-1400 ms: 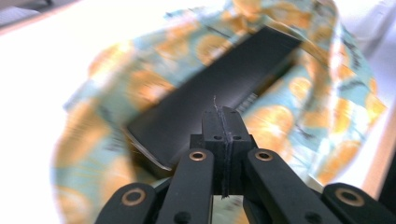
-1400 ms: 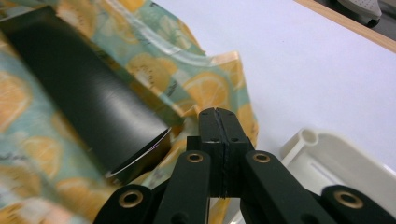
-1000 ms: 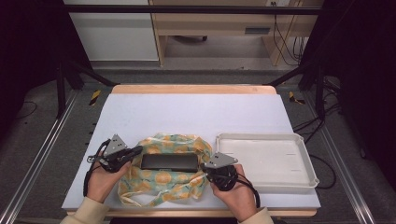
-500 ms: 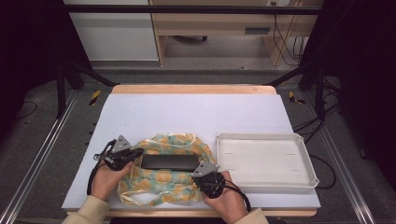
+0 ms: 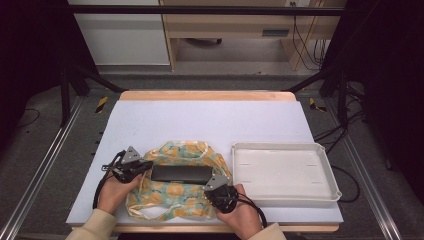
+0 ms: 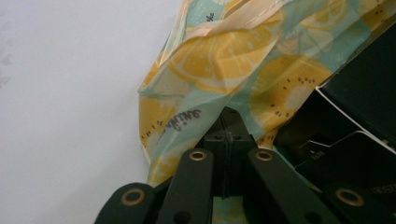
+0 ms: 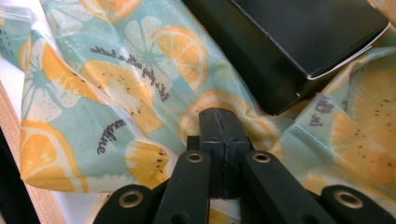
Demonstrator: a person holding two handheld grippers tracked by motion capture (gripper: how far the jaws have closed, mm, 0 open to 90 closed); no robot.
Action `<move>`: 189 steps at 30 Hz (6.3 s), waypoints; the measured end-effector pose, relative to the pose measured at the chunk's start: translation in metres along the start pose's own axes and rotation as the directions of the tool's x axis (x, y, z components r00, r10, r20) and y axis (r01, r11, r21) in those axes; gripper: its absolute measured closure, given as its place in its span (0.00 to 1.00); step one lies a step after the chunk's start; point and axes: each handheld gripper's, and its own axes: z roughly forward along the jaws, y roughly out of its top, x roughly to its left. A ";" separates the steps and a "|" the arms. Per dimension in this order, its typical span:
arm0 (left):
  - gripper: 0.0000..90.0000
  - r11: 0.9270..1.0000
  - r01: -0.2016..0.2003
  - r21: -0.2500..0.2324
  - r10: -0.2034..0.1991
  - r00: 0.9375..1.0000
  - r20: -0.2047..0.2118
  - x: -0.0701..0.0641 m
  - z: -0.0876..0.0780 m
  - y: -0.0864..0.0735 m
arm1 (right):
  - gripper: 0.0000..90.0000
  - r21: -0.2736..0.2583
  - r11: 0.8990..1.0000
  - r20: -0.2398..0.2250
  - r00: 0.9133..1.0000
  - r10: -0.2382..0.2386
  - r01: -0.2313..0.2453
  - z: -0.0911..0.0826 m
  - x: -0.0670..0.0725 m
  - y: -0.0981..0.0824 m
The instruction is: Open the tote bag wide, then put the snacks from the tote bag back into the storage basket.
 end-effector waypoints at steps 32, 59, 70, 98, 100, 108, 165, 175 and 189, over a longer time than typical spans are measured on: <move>1.00 0.975 0.047 -0.219 -0.048 0.999 -0.002 -0.016 -0.061 0.005 | 1.00 -0.296 0.952 0.076 0.992 0.100 -0.073 -0.059 -0.028 -0.005; 0.23 0.970 -0.133 -0.203 0.159 0.981 0.115 -0.032 -0.075 0.044 | 0.15 -0.398 0.883 0.297 0.876 0.379 -0.247 -0.108 -0.087 -0.049; 0.31 0.928 -0.371 -0.040 0.373 0.915 0.156 -0.038 -0.073 0.100 | 0.09 -0.351 0.917 0.329 0.892 0.311 -0.190 -0.106 -0.092 -0.055; 0.49 0.747 -0.641 0.176 0.544 0.741 0.393 -0.058 -0.032 0.124 | 0.12 -0.318 0.911 0.362 0.854 0.373 -0.263 -0.114 -0.101 -0.074; 0.49 0.732 -0.655 0.190 0.548 0.731 0.407 -0.057 -0.027 0.123 | 0.12 -0.313 0.911 0.362 0.854 0.375 -0.268 -0.114 -0.102 -0.075; 0.40 0.714 -0.670 0.205 0.543 0.714 0.442 -0.056 -0.012 0.115 | 0.12 -0.299 0.917 0.349 0.864 0.362 -0.264 -0.111 -0.100 -0.073; 0.47 0.727 -0.674 0.128 0.549 0.683 0.482 -0.030 -0.030 0.110 | 0.10 -0.259 0.931 0.308 0.892 0.332 -0.257 -0.105 -0.099 -0.068; 0.47 0.741 -0.662 0.114 0.547 0.694 0.468 -0.022 -0.037 0.111 | 0.16 -0.135 0.974 0.087 0.977 0.193 -0.181 -0.106 -0.106 -0.038; 0.47 0.720 -0.683 0.124 0.571 0.684 0.454 -0.029 -0.045 0.127 | 0.20 0.069 0.996 -0.106 0.992 0.066 -0.058 -0.104 -0.117 -0.006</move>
